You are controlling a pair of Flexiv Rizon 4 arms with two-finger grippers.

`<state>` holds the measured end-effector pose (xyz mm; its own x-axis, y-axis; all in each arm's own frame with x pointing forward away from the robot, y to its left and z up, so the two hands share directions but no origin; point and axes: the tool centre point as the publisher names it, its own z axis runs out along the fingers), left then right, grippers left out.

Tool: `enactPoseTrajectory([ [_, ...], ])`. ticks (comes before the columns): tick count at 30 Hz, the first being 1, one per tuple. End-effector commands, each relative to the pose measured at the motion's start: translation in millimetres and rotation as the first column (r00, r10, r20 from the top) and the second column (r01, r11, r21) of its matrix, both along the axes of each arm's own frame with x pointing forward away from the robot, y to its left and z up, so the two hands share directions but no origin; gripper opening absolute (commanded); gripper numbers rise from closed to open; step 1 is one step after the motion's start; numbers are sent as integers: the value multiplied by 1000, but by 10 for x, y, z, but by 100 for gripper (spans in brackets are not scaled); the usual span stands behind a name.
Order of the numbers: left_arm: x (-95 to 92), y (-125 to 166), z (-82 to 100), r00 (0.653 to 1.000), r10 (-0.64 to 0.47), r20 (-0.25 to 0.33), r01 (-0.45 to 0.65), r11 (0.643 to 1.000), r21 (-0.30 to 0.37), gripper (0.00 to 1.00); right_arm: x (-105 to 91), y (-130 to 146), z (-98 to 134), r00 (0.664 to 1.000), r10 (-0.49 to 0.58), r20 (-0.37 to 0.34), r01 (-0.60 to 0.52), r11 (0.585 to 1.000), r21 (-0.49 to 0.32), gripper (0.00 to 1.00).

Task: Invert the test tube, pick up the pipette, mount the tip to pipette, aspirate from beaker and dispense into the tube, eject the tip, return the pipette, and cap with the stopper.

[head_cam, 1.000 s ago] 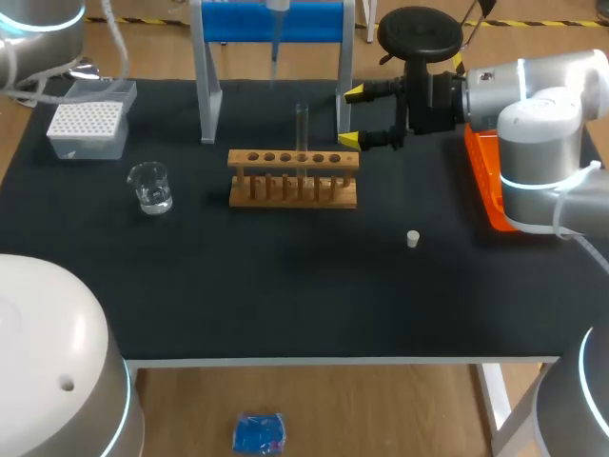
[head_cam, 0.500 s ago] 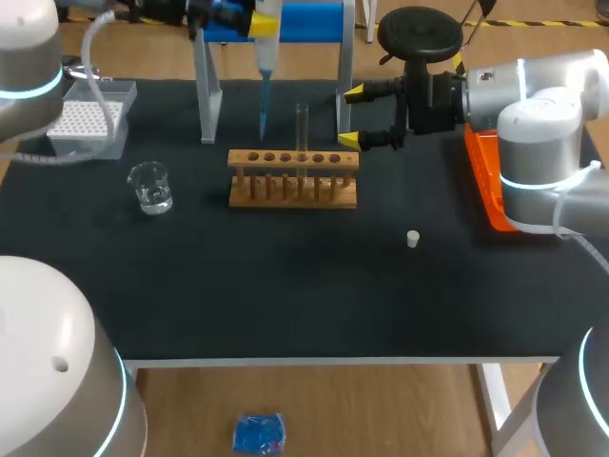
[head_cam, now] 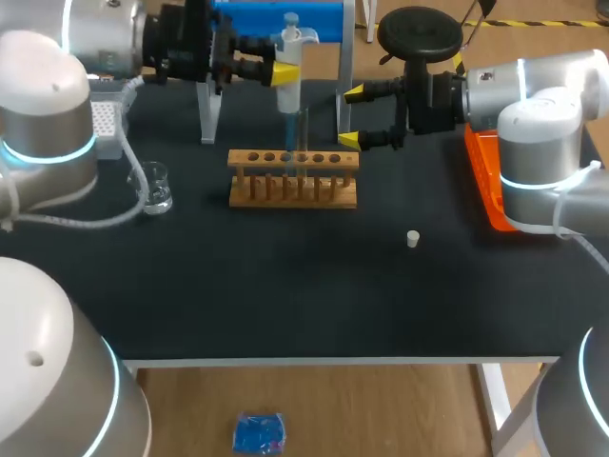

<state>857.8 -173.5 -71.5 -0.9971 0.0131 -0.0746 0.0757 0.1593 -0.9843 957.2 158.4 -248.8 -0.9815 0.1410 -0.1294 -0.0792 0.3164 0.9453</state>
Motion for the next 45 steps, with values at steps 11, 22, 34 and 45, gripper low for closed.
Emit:
enactPoseTrajectory([
  [11,29,-131,-184,999,17,-39,-18,1000,-18,0,-4,-5,-2,1000,0,1,0,1000,0,100],
  [22,59,-119,-241,1000,7,-30,-8,999,-42,0,-4,-5,-2,1000,0,1,0,1000,0,100],
  [34,-75,-173,-230,998,-7,-58,5,999,-36,0,-4,-5,-2,1000,0,1,0,1000,0,100],
  [45,-79,-175,-236,998,1,-69,-3,1000,-24,0,-4,-5,-2,1000,0,1,0,1000,0,100],
])
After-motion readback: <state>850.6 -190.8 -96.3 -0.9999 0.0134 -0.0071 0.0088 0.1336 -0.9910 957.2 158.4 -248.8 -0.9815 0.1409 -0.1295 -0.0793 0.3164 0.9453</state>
